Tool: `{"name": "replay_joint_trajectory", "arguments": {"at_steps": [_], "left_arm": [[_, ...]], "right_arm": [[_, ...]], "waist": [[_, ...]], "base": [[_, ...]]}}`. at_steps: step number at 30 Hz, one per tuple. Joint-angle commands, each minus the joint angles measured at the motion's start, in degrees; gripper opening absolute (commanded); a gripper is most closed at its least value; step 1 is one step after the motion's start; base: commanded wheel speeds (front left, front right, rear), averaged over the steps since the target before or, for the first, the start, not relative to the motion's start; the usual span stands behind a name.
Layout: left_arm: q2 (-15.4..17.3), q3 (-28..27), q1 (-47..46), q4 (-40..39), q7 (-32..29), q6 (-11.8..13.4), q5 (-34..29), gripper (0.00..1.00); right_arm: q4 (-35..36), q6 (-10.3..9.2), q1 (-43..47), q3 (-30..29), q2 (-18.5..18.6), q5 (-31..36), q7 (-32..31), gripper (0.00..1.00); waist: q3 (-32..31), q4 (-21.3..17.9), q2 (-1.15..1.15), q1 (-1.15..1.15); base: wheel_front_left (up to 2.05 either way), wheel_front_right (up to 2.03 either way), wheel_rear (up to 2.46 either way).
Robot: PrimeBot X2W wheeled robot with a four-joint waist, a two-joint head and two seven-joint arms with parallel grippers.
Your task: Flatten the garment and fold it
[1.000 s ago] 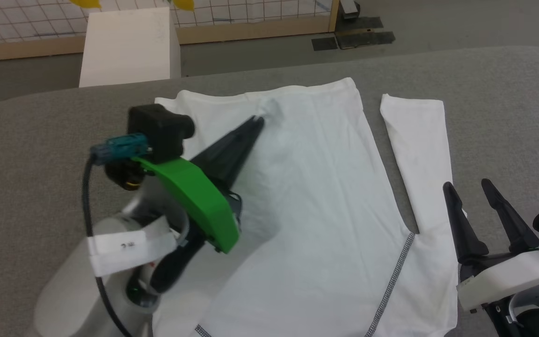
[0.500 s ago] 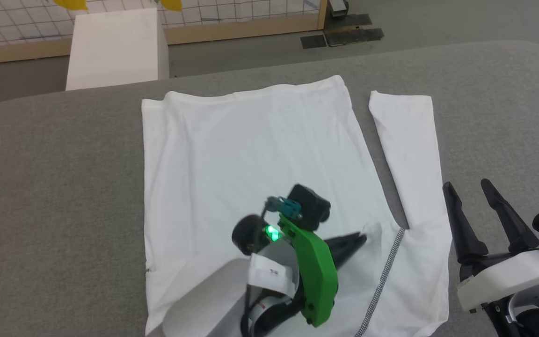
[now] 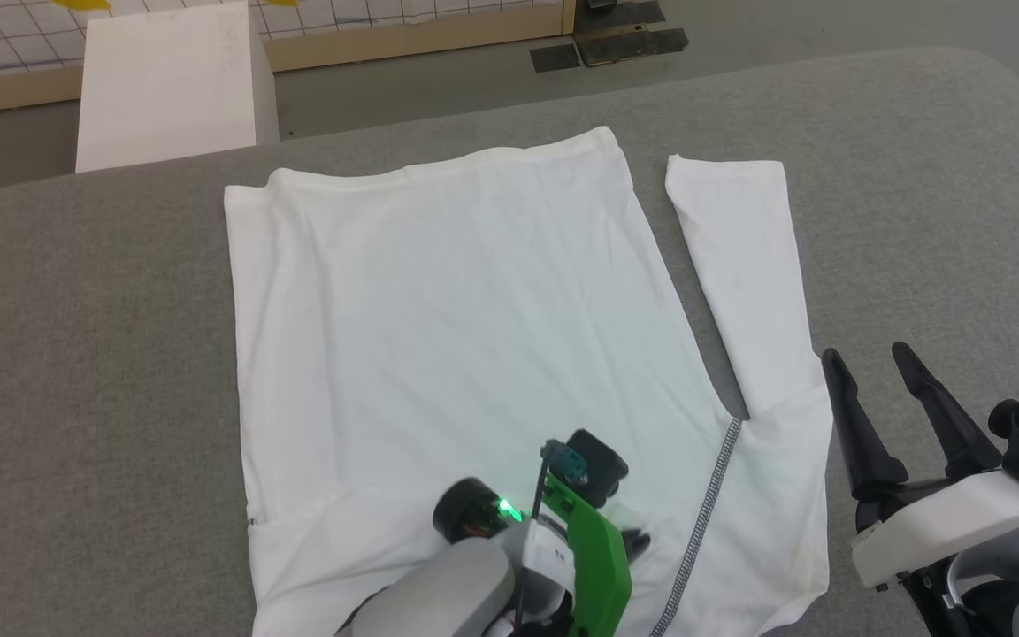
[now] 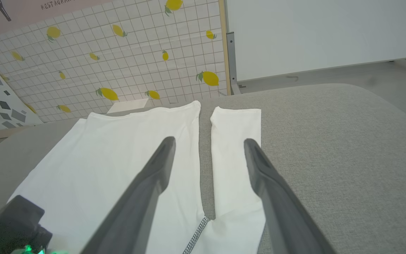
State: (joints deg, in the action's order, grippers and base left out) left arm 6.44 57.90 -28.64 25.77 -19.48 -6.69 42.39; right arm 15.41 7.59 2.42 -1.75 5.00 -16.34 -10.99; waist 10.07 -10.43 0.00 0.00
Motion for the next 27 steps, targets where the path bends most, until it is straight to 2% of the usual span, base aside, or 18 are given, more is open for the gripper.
{"name": "replay_joint_trajectory", "arguments": {"at_steps": [1,5,9,16,20,23,27], "left_arm": [[-0.5,-0.7,-1.5,0.3,1.3,0.1,-0.3,1.00],[-0.7,-3.9,-2.3,-0.6,7.5,1.5,-0.4,1.00],[1.1,-8.4,-2.4,-3.7,16.5,3.5,-1.4,1.00],[7.8,-18.4,1.3,-9.5,31.3,12.1,-4.0,1.00],[11.4,-24.7,5.2,-11.7,34.1,16.9,-6.1,1.00],[12.3,-30.9,9.0,-15.4,34.4,19.2,-8.8,1.00],[11.3,-38.2,15.2,-20.0,34.5,18.9,-12.7,1.00]], "right_arm": [[-0.2,-0.10,-0.6,0.0,0.1,-0.5,0.5,1.00],[-0.3,-0.10,-0.2,-0.1,0.2,-0.3,0.3,1.00],[-0.3,-0.10,0.4,-0.4,0.2,-0.2,0.1,1.00],[-0.9,-0.10,1.2,-1.1,0.5,-0.3,0.1,1.00],[-1.5,-0.10,1.2,-1.4,0.6,-0.5,0.4,1.00],[-2.0,-0.10,1.1,-1.9,0.7,-0.6,0.9,1.00],[-3.5,-0.10,0.6,-2.6,1.0,-0.9,1.8,1.00]], "waist": [[-0.2,0.1,0.00,0.00],[-1.0,0.6,0.00,0.00],[-1.9,1.4,0.00,0.00],[-3.1,3.1,0.00,0.00],[-3.4,3.8,0.00,0.00],[-3.5,4.5,0.00,0.00],[-3.4,5.2,0.00,0.00]], "base": [[0.00,0.00,0.00],[0.00,0.00,0.00],[0.00,0.00,0.00],[0.00,0.00,0.00],[0.00,0.00,0.00],[0.00,0.00,0.00],[0.00,0.00,0.00]]}}
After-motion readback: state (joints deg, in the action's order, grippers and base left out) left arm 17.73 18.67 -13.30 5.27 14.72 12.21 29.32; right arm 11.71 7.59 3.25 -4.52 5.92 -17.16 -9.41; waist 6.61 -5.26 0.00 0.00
